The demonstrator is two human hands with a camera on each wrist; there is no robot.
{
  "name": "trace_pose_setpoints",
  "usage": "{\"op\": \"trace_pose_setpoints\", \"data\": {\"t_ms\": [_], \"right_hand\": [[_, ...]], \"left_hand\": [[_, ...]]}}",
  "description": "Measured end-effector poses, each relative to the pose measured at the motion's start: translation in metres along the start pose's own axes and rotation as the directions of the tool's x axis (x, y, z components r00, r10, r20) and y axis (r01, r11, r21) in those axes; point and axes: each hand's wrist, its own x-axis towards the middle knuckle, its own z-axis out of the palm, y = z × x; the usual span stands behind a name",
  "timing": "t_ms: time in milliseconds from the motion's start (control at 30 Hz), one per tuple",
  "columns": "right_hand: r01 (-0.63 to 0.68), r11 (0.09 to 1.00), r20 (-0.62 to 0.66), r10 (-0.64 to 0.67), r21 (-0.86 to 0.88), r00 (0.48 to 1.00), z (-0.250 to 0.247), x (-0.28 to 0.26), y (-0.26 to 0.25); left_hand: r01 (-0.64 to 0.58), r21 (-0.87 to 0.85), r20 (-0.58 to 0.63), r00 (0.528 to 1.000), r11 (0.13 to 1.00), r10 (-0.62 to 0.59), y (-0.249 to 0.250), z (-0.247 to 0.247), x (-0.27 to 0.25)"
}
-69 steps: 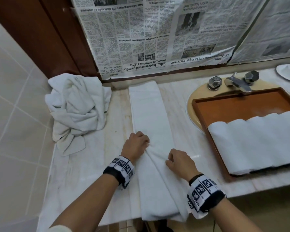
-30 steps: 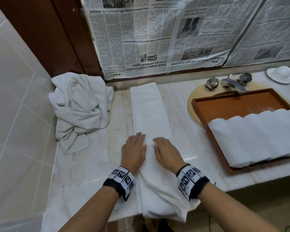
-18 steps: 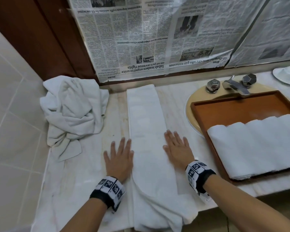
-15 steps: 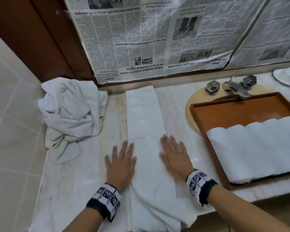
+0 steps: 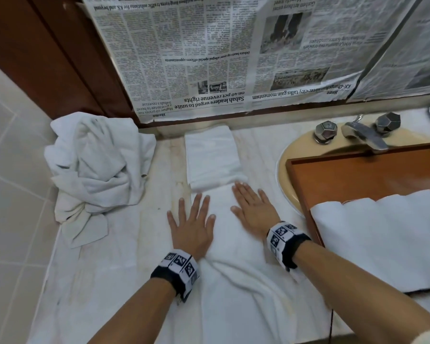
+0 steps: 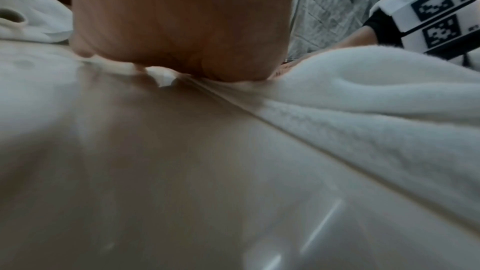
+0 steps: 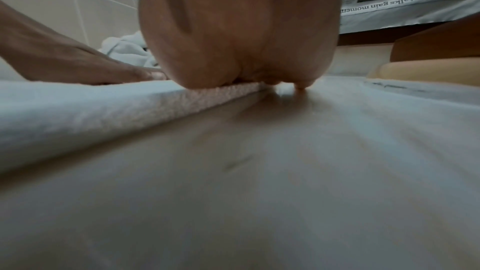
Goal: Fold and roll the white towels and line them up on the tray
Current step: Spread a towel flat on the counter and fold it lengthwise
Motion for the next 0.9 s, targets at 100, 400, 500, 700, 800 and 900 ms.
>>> {"op": "trace_pose_setpoints", "data": {"t_ms": [100, 400, 500, 700, 800, 900], "right_hand": [[-0.021, 1.000, 0.016, 0.021, 0.003, 1.000, -0.012, 0.014, 0.008], [0.051, 0.939, -0.108, -0.016, 0.339, 0.994, -0.004, -0.073, -0.008], [0.062, 0.936, -0.060, -0.043, 0.347, 0.997, 0.004, -0.108, -0.010], [0.021, 0.957, 0.069, -0.042, 0.289, 0.997, 0.004, -0.145, -0.014], [0.034, 0.975, 0.045, -0.045, 0.222, 0.998, 0.005, -0.151, -0.025], [0.012, 0.952, 0.021, -0.020, 0.305, 1.000, 0.002, -0.150, -0.031]], "left_hand": [[0.011, 0.014, 0.018, 1.000, 1.000, -0.011, 0.006, -0.008, 0.018], [-0.256, -0.279, -0.194, 0.959, 0.925, 0.207, -0.002, -0.008, -0.034], [-0.301, -0.298, -0.120, 0.953, 0.906, 0.277, -0.005, -0.005, -0.060], [-0.306, -0.318, 0.053, 0.939, 0.897, 0.339, -0.013, -0.005, -0.081], [-0.346, -0.307, -0.013, 0.933, 0.887, 0.359, -0.020, 0.000, -0.087], [-0.340, -0.328, -0.025, 0.936, 0.881, 0.352, -0.021, -0.001, -0.087]]}}
